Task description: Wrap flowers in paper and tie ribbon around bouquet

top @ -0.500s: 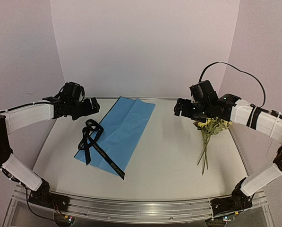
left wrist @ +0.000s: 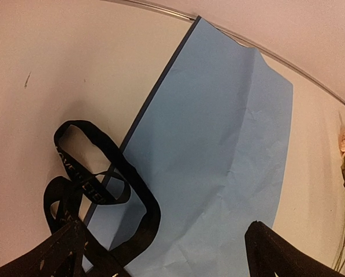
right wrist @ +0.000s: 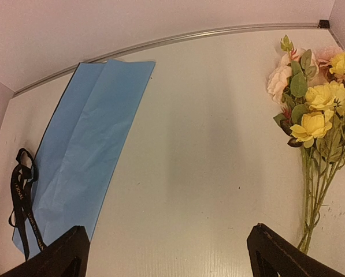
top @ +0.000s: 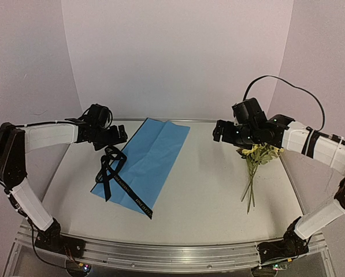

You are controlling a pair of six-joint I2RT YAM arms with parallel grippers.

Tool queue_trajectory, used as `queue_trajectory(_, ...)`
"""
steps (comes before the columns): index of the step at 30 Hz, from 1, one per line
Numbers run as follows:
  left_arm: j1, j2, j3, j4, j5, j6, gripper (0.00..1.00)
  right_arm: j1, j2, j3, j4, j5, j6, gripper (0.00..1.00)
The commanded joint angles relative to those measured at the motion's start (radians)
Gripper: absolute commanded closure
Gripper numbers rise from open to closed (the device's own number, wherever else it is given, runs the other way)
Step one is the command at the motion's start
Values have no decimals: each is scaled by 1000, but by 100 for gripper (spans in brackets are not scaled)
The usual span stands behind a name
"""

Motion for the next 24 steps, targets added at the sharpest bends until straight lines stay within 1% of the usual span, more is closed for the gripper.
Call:
queue_trajectory(1, 6, 165, 183, -62, -18, -17, 2, 0, 15, 33, 24, -1, -10, 2)
queue_trajectory(5, 7, 329, 329, -155, -70, -9, 7, 0, 21, 41, 26, 1, -19, 2)
queue_trajectory(6, 7, 356, 364, -176, -75, -9, 10, 0, 25, 49, 26, -3, -20, 2)
queue_trajectory(8, 7, 408, 411, -203, -91, -13, 14, 0, 36, 61, 28, -15, -21, 2)
queue_trajectory(11, 7, 445, 438, -222, -100, -21, 23, 0, 64, 87, 34, -38, -22, 2)
queue_trajectory(14, 7, 467, 436, -244, -110, -27, 30, 0, 103, 108, 47, -69, -16, 2)
queue_trajectory(20, 10, 454, 359, -257, -146, -29, 44, 1, 160, 132, 74, -107, -5, 2)
queue_trajectory(24, 22, 408, 292, -252, -176, -41, 62, 3, 192, 146, 87, -125, -1, 2)
